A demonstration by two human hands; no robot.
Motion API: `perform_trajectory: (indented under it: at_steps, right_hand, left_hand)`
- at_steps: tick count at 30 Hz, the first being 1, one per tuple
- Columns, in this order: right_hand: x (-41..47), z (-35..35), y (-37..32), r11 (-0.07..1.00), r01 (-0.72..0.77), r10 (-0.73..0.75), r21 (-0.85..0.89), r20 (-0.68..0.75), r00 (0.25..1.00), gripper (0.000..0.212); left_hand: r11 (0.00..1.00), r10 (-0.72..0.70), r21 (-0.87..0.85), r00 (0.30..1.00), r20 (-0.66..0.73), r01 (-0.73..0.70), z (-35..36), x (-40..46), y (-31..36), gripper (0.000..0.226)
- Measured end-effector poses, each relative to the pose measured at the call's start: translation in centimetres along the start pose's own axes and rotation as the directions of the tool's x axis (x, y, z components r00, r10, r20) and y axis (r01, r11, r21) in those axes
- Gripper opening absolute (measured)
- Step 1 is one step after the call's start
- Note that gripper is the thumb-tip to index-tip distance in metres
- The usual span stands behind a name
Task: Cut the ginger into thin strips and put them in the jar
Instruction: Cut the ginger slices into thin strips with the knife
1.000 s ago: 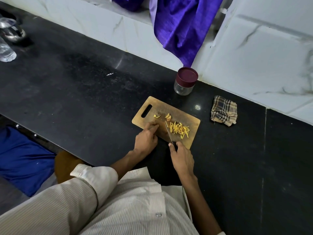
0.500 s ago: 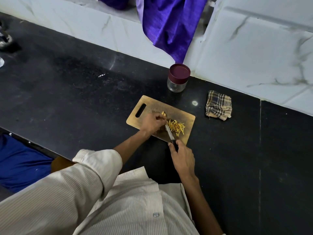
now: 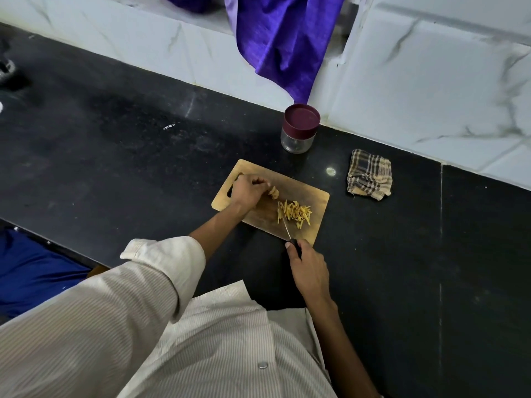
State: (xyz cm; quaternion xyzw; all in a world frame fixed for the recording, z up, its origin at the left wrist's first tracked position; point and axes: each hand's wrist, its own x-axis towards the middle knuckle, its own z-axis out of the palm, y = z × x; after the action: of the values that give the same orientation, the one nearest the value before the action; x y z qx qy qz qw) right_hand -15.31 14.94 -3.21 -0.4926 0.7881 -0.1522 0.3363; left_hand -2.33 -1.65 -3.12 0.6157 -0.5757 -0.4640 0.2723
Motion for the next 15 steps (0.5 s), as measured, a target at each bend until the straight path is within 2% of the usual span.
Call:
perform_trajectory:
  at_steps: [4, 8, 11, 15]
  right_hand:
    - [0.9, 0.2, 0.0, 0.996, 0.002, -0.002, 0.092, -0.002, 1.000, 0.037]
    - [2.0, 0.0, -0.4, 0.986, 0.015, -0.012, 0.167, -0.018, 1.000, 0.032]
    - [2.9, -0.1, -0.6, 0.989, 0.012, -0.010, 0.150, -0.011, 1.000, 0.031]
    - [3.3, -0.1, -0.3, 0.989, -0.009, 0.008, 0.146, 0.008, 1.000, 0.032]
  left_hand:
    - [0.998, -0.008, 0.057, 0.999, -0.053, 0.011, -0.9, 0.8, -0.9, 0.012]
    - [0.972, 0.077, 0.221, 0.996, 0.048, -0.085, -0.5, 1.6, -0.8, 0.013]
    - [0.921, 0.090, 0.367, 0.988, 0.128, -0.132, 0.2, 2.2, -0.8, 0.022]
    - [0.861, 0.083, 0.484, 0.982, 0.170, -0.156, 0.7, 2.7, -0.7, 0.029]
